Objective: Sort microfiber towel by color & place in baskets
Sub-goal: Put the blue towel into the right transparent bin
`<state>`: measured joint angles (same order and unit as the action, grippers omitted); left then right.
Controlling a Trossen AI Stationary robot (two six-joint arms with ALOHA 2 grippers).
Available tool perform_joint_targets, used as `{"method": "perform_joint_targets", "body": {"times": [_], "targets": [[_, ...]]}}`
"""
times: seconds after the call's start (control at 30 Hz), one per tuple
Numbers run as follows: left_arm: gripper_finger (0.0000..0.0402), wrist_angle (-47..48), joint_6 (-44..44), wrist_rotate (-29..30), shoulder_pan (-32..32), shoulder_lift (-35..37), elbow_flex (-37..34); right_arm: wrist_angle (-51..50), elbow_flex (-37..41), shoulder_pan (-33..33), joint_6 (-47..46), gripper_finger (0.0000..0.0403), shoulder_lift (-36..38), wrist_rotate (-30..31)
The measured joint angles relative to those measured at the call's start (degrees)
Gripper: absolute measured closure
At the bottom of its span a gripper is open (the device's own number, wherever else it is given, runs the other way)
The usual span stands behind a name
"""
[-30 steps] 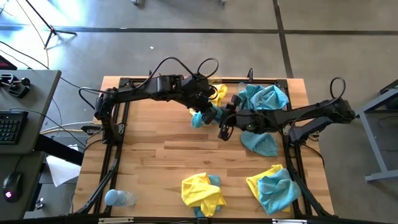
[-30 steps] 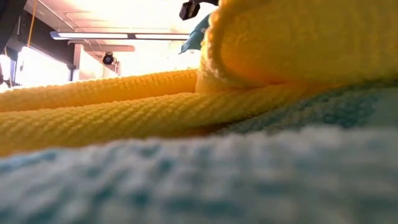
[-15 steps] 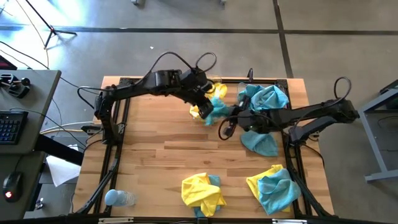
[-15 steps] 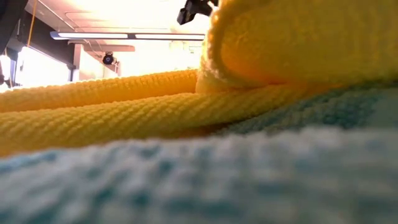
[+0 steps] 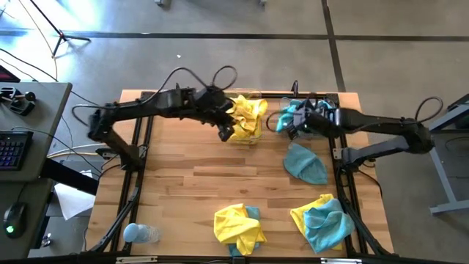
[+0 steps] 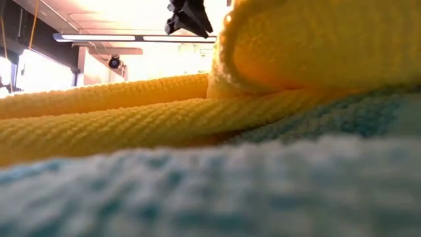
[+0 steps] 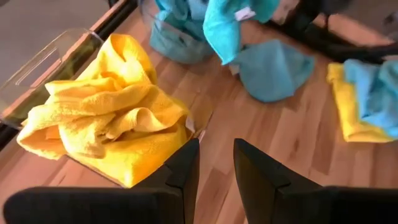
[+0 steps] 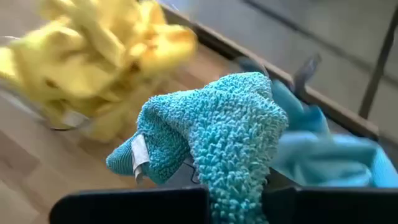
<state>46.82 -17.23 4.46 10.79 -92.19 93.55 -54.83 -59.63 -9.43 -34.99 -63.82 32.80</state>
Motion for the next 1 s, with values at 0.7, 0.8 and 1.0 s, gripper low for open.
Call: {"method": "perform_joint_targets", "body": {"times": [0.7,0.8,1.0], "targets": [[0.0314,-13.18,1.45,-8.95,14.42,31.93,-31.21,-4.38,-5.89,-26.18,-5.28,0.0365,-23.15,-21.48],[0.0314,-12.98,3.22,-13.34,16.7,32.91,-31.4,-3.57,-5.89,-26.23,-6.93,0.0347,-26.89,-21.28],[0.0314,-12.83,6.01,-22.81,21.04,33.41,-31.4,-1.56,-5.89,-26.23,-8.93,0.0305,-31.7,-21.48]]}}
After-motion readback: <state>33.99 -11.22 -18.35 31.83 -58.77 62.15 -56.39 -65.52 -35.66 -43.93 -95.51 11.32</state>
